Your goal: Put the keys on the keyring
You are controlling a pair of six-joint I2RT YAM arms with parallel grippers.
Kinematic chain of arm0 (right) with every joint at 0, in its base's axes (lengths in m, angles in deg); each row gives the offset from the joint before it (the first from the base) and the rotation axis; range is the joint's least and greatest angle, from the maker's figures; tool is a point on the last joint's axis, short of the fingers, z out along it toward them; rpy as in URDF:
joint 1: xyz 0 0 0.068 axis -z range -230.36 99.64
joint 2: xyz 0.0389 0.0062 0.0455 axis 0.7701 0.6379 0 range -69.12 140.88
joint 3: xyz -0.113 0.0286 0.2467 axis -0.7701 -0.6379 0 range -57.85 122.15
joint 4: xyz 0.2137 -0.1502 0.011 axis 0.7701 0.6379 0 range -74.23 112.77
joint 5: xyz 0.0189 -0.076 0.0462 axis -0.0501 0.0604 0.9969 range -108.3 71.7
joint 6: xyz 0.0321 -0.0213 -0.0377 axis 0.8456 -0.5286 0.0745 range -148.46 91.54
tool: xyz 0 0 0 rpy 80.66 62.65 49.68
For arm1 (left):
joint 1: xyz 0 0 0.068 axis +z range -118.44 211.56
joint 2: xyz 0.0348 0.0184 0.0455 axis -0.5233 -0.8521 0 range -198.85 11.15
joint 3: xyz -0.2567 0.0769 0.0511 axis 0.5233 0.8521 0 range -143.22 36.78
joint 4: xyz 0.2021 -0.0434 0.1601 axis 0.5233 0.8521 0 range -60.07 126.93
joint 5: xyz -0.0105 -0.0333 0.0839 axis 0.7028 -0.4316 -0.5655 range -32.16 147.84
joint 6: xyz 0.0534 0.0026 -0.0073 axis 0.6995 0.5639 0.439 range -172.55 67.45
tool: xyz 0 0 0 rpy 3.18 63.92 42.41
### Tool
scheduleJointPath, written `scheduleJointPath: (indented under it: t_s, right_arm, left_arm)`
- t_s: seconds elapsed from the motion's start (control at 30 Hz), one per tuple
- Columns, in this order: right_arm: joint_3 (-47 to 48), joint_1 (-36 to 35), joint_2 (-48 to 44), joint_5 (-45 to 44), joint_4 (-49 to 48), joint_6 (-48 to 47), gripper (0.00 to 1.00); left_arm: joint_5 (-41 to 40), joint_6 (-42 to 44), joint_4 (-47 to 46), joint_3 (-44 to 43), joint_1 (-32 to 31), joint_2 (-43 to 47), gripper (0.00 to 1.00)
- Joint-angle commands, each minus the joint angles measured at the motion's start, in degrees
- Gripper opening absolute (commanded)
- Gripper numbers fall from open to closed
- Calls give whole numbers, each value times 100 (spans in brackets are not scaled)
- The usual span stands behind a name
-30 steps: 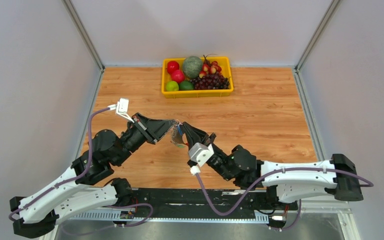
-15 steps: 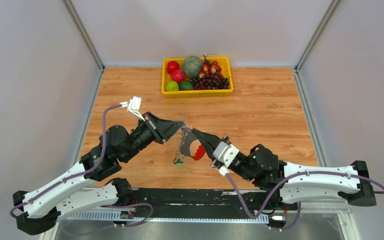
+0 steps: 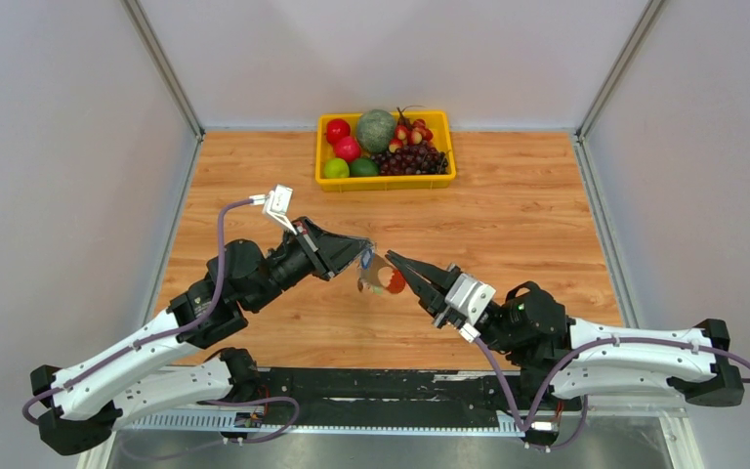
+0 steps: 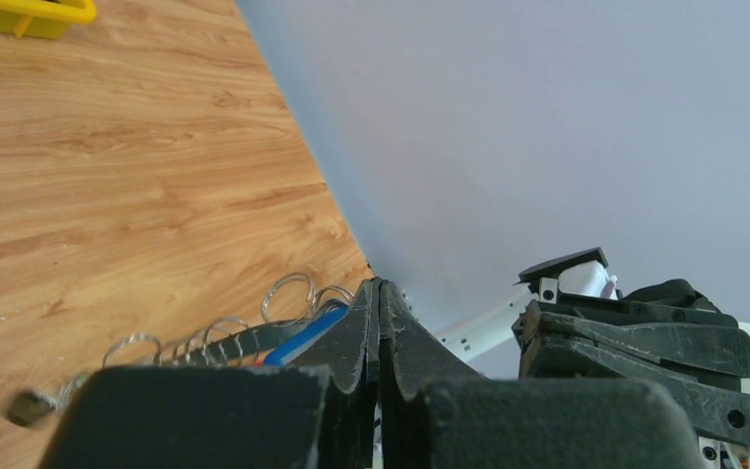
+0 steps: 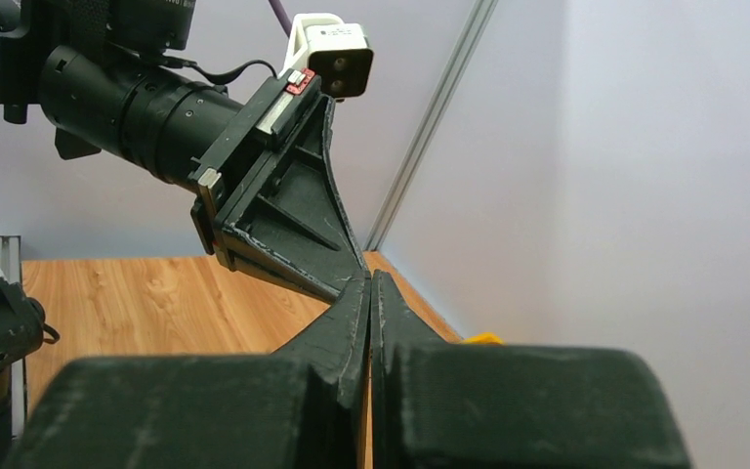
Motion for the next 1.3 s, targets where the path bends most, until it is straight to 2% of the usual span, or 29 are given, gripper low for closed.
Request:
scheduleJointPath:
  t_s: [0.0, 0.03, 0.13, 0.4, 0.67, 0.83, 1.0, 1.27]
  right_arm:
    - [141, 25, -133, -148, 401, 441, 0]
    - [200, 25, -153, -166, 542, 527, 0]
    - [368, 23, -167, -287, 992, 682, 10]
    - [631, 26, -69, -599, 1814, 936, 25]
    - [694, 25, 285, -1039, 1937, 855, 35]
    - [668, -2, 708, -1482, 1678, 475, 40]
    - [374, -161, 763, -1520, 898, -95, 43]
    - [300, -299, 1009, -1867, 245, -590, 43]
  left_arm:
    - [141, 57, -411, -151, 19, 45, 0]
    - [149, 59, -408, -157, 20, 33, 0]
    - [158, 55, -415, -154, 21, 39, 0]
    - [116, 47, -426, -151, 18, 48, 0]
    - [-80, 22, -468, -132, 19, 89, 0]
    - [-168, -18, -467, -134, 16, 105, 0]
    - [-230, -51, -390, -127, 20, 155, 0]
    - [-322, -44, -351, -123, 20, 230, 0]
